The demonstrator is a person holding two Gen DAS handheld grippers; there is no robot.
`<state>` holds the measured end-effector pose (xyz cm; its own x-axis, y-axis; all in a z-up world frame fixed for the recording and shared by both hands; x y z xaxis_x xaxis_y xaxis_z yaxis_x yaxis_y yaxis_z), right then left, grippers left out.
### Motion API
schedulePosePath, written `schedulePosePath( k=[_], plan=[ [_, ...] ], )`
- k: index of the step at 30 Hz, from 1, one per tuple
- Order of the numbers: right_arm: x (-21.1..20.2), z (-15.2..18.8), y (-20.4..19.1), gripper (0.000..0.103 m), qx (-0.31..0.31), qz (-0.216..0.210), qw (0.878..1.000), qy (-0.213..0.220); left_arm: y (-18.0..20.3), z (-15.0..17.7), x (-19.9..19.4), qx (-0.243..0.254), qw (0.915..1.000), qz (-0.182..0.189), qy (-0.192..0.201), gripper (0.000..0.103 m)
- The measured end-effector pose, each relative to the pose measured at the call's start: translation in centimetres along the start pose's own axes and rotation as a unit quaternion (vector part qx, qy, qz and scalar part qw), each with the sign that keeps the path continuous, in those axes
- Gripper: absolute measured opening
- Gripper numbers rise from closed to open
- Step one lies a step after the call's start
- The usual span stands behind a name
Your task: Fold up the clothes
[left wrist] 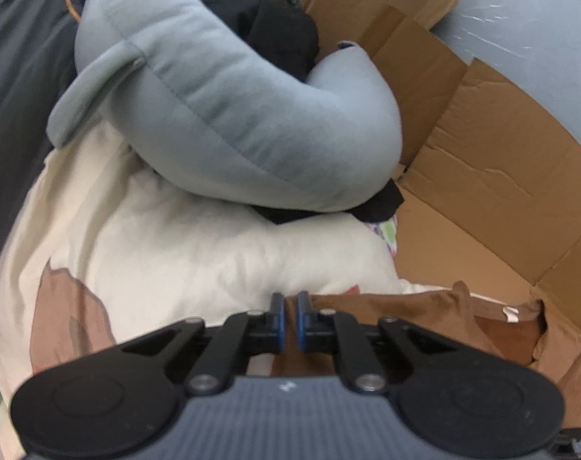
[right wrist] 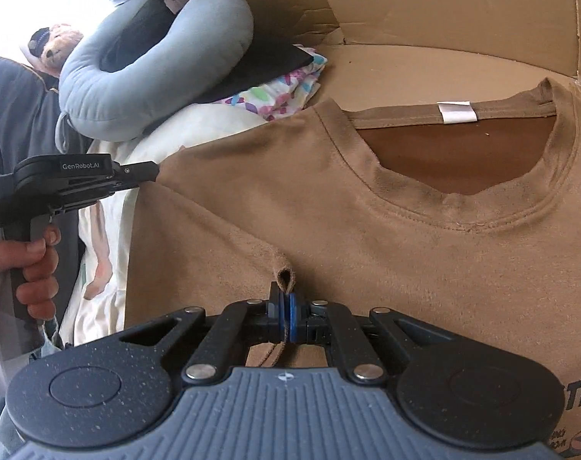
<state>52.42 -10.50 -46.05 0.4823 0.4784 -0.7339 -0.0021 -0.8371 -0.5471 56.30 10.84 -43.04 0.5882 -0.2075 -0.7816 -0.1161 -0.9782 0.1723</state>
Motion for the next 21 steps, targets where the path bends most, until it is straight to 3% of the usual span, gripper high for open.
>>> schedulePosePath(
  k=[8, 15, 21],
  plan=[
    [0.3, -0.1, 0.0, 0.000, 0.006, 0.006, 1.000, -0.003, -1.2, 0.1, -3.4, -0.033, 0.9982, 0.037, 0.034, 0.010],
    [-0.1, -0.1, -0.2, 0.000, 0.005, 0.009, 1.000, -0.007, -1.0, 1.4, -4.0, -0.020, 0.9972, 0.072, 0.010, 0.006],
    [0.0, 0.1, -0.1, 0.000, 0.002, 0.017, 1.000, -0.010, 0.0, 1.9, -2.1, -0.023, 0.9971, 0.073, -0.007, 0.004]
  ],
)
Point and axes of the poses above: each gripper's, at about its wrist camera, not at the fingertips, and x roughly the way its jaws point, y to its right, z to its underside, the point moved 1 cm from there along x, roughly the way its jaws point, and after that the axes turned 4 degrees about x, right-handed, at the moved point
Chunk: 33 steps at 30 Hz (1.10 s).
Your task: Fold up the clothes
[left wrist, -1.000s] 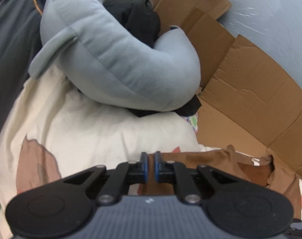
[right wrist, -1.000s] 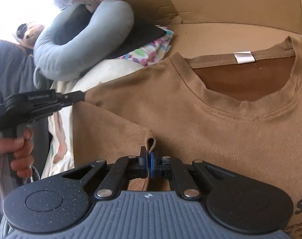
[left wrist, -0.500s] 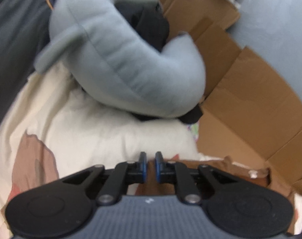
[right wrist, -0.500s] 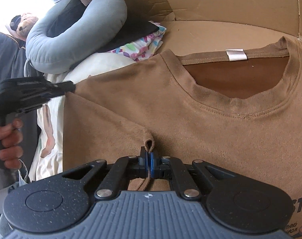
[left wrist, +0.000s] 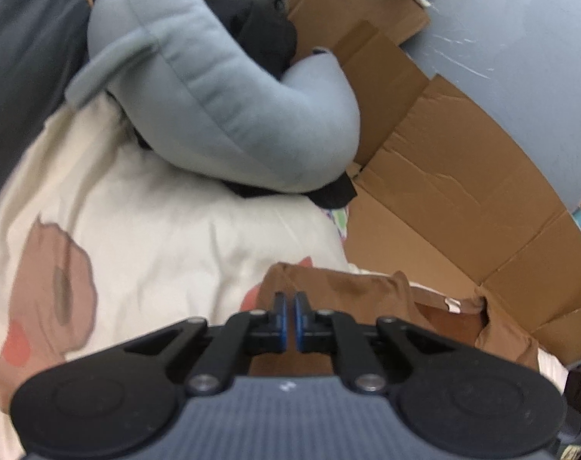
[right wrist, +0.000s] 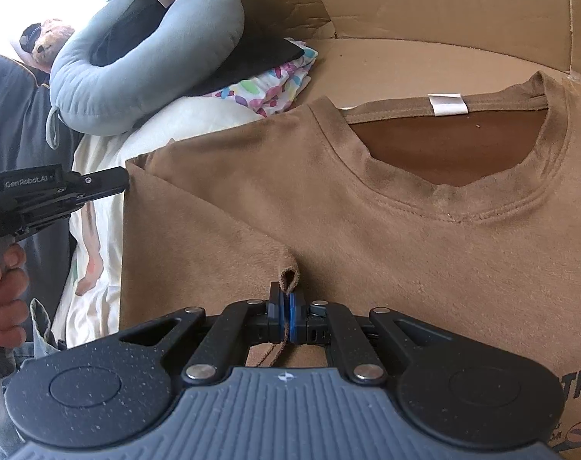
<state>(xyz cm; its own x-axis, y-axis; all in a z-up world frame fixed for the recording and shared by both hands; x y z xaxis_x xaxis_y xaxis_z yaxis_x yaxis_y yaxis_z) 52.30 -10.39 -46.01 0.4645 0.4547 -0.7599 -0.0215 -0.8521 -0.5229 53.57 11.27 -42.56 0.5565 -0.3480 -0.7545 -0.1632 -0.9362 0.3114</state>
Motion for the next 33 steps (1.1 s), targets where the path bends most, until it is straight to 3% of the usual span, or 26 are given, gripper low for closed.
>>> schedulePosePath(
  k=[9, 16, 20, 24, 33],
  plan=[
    [0.4, -0.1, 0.8, 0.002, 0.018, -0.005, 1.000, -0.001, 0.3, -0.2, 3.1, 0.002, 0.9991, -0.042, -0.006, 0.003],
    [-0.5, -1.3, 1.7, 0.003, 0.042, 0.003, 0.999, 0.021, 0.0, -0.1, 3.2, 0.003, 0.9992, -0.039, -0.004, 0.003],
    [-1.6, -1.3, 2.0, 0.006, 0.034, 0.013, 0.999, 0.026, -0.2, 0.4, 1.2, -0.002, 0.9998, -0.021, 0.003, 0.004],
    [-2.7, -1.1, 2.1, 0.006, 0.013, 0.003, 1.000, 0.017, -0.1, 1.8, -2.0, -0.001, 0.9996, -0.020, 0.021, 0.023],
    [-4.3, 0.5, 1.3, 0.006, -0.048, -0.015, 0.999, 0.012, -0.2, 6.6, -8.6, -0.046, 0.9974, -0.044, 0.034, 0.028]
  ],
)
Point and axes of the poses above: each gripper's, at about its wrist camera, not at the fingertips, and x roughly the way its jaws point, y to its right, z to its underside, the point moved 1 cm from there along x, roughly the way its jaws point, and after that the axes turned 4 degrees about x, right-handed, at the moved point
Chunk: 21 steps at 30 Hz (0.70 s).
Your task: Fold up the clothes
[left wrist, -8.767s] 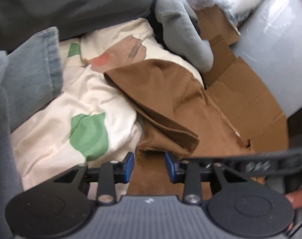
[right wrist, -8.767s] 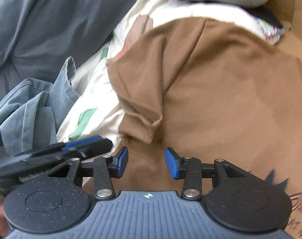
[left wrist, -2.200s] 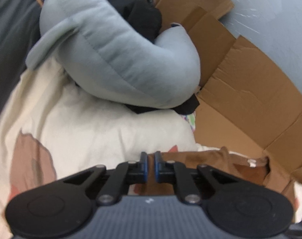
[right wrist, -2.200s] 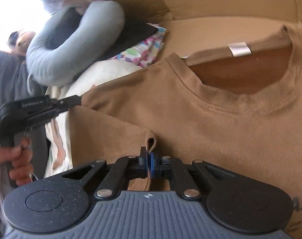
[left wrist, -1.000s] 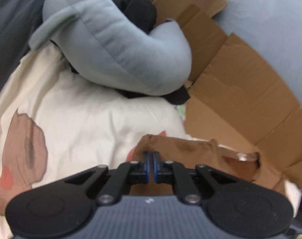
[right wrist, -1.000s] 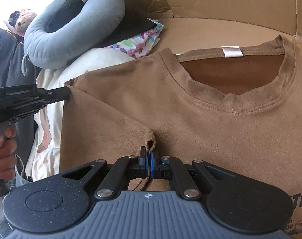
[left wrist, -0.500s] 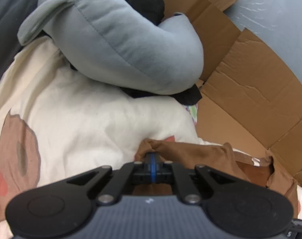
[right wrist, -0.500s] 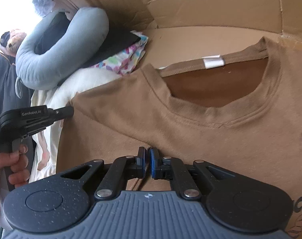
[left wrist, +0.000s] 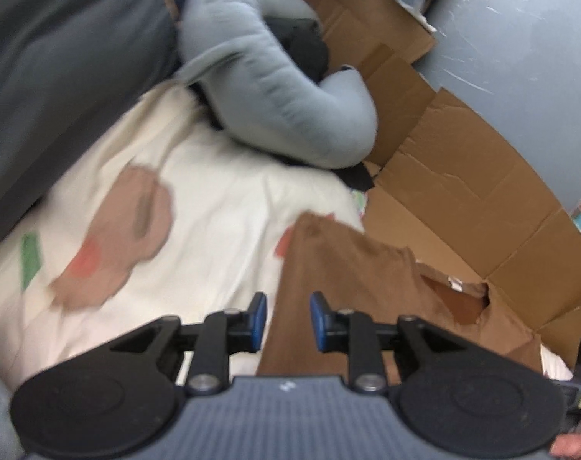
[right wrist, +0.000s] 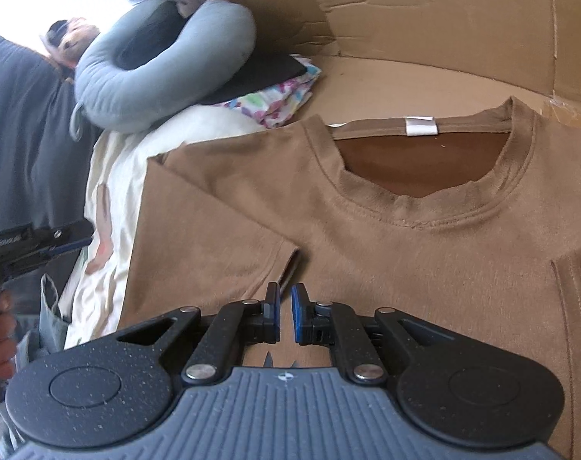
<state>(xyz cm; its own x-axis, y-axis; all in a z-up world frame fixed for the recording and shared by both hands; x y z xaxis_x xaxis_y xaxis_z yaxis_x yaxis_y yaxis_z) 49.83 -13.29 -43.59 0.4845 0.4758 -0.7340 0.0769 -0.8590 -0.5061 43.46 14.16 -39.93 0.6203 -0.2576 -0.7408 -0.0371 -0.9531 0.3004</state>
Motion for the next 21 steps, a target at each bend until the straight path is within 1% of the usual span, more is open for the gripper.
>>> schedulePosePath(
  k=[3, 8, 10, 11, 13, 15, 18, 21],
  plan=[
    [-0.1, 0.0, -0.5, 0.006, -0.022, -0.002, 1.000, 0.008, -0.6, 1.4, -1.3, -0.016, 0.9998, -0.012, -0.005, 0.028],
    [0.6, -0.4, -1.2, 0.006, -0.040, -0.006, 0.999, 0.014, -1.4, 4.7, -2.9, -0.091, 0.9956, -0.001, -0.023, 0.029],
    [0.9, -0.5, -1.3, 0.006, -0.042, -0.008, 0.999, 0.014, -1.6, 6.1, -3.4, -0.120, 0.9923, 0.003, -0.029, 0.043],
    [1.1, -0.6, -1.4, 0.006, -0.043, -0.010, 0.999, 0.014, -1.6, 7.0, -3.4, -0.137, 0.9901, 0.005, -0.028, 0.046],
    [1.5, -0.8, -1.8, 0.006, -0.052, -0.012, 0.998, 0.013, -1.6, 8.5, -3.2, -0.166, 0.9859, 0.010, -0.021, 0.046],
    [1.8, -1.0, -2.0, 0.006, -0.064, -0.010, 0.998, 0.014, -1.4, 9.5, -2.9, -0.182, 0.9832, 0.009, -0.016, 0.046],
    [2.4, -1.2, -2.0, 0.006, -0.071, -0.009, 0.997, 0.012, -1.5, 10.7, -2.8, -0.210, 0.9777, 0.008, -0.007, 0.050],
    [3.0, -1.1, -1.8, 0.006, -0.070, -0.003, 0.998, 0.007, -1.6, 11.9, -2.2, -0.230, 0.9731, 0.009, -0.007, 0.051]
  ],
)
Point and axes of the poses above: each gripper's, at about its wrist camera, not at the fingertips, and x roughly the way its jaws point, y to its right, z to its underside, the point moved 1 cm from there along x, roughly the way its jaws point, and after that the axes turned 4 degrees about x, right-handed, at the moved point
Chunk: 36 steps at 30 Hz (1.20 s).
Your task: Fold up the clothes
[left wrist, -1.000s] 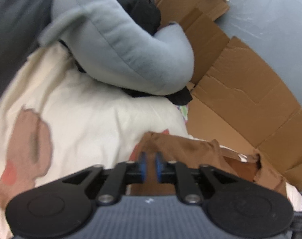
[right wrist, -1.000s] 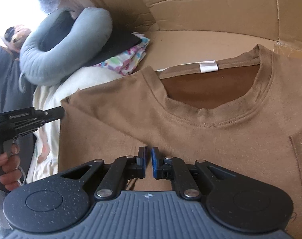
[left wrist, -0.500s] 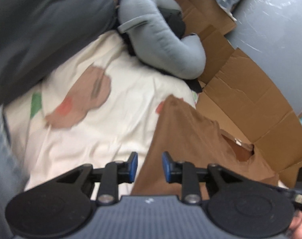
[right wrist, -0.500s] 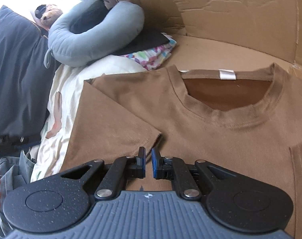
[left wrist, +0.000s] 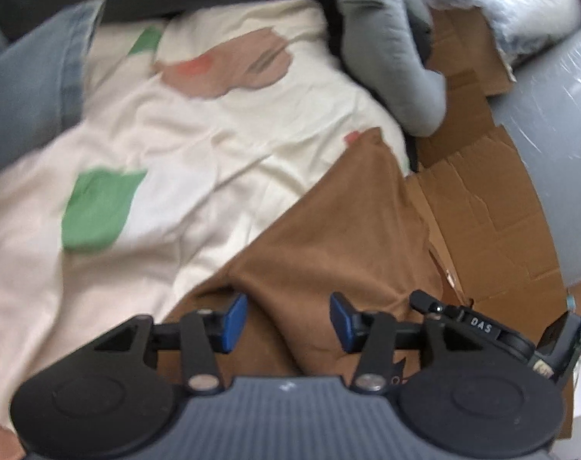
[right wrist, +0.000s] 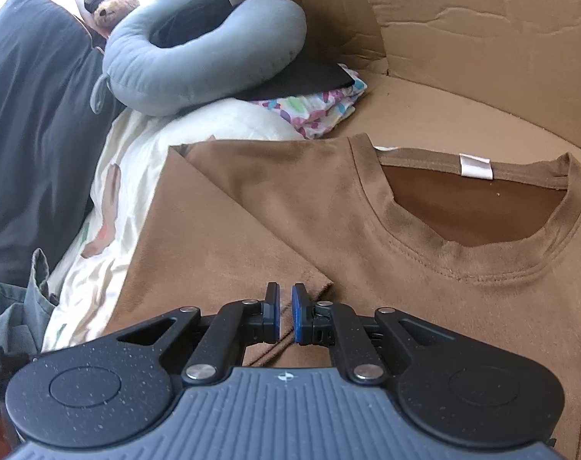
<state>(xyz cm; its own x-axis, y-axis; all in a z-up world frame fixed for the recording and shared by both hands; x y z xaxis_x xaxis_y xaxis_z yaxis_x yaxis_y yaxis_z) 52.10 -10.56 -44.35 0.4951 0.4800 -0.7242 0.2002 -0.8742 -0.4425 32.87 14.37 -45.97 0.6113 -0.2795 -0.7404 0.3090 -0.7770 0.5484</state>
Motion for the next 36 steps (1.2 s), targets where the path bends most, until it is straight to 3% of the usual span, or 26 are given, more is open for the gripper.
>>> schedulePosePath(
  k=[6, 12, 14, 15, 16, 22, 29, 36],
  plan=[
    [0.8, 0.4, 0.5, 0.007, 0.003, 0.007, 1.000, -0.009, -0.1, 2.1, 1.9, -0.015, 0.9990, 0.042, 0.008, 0.052],
    [1.3, 0.4, 1.1, 0.009, 0.016, 0.008, 1.000, -0.014, -0.1, 3.2, 3.6, -0.028, 0.9935, 0.103, 0.041, 0.051],
    [1.4, 0.4, 1.1, 0.009, 0.013, 0.009, 1.000, -0.016, -0.4, 3.7, 4.0, -0.048, 0.9888, 0.134, 0.043, 0.047],
    [1.5, 0.3, 1.1, 0.009, 0.015, 0.008, 1.000, -0.017, -0.5, 4.0, 4.2, -0.054, 0.9875, 0.143, 0.039, 0.039],
    [1.5, 0.3, 1.2, 0.009, 0.017, 0.008, 1.000, -0.019, -0.5, 4.3, 4.4, -0.058, 0.9871, 0.146, 0.033, 0.031],
    [1.7, 0.2, 1.6, 0.008, 0.026, 0.002, 0.999, -0.023, -1.2, 5.5, 4.6, -0.075, 0.9867, 0.144, 0.010, 0.007],
    [1.8, 0.2, 1.9, 0.004, 0.030, 0.001, 0.999, -0.023, -2.1, 5.7, 4.2, -0.100, 0.9850, 0.140, -0.003, 0.005],
    [1.3, 0.1, 1.3, 0.005, 0.016, 0.016, 1.000, -0.014, -2.2, 5.2, 3.3, -0.064, 0.9926, 0.101, -0.020, 0.011]
  ],
)
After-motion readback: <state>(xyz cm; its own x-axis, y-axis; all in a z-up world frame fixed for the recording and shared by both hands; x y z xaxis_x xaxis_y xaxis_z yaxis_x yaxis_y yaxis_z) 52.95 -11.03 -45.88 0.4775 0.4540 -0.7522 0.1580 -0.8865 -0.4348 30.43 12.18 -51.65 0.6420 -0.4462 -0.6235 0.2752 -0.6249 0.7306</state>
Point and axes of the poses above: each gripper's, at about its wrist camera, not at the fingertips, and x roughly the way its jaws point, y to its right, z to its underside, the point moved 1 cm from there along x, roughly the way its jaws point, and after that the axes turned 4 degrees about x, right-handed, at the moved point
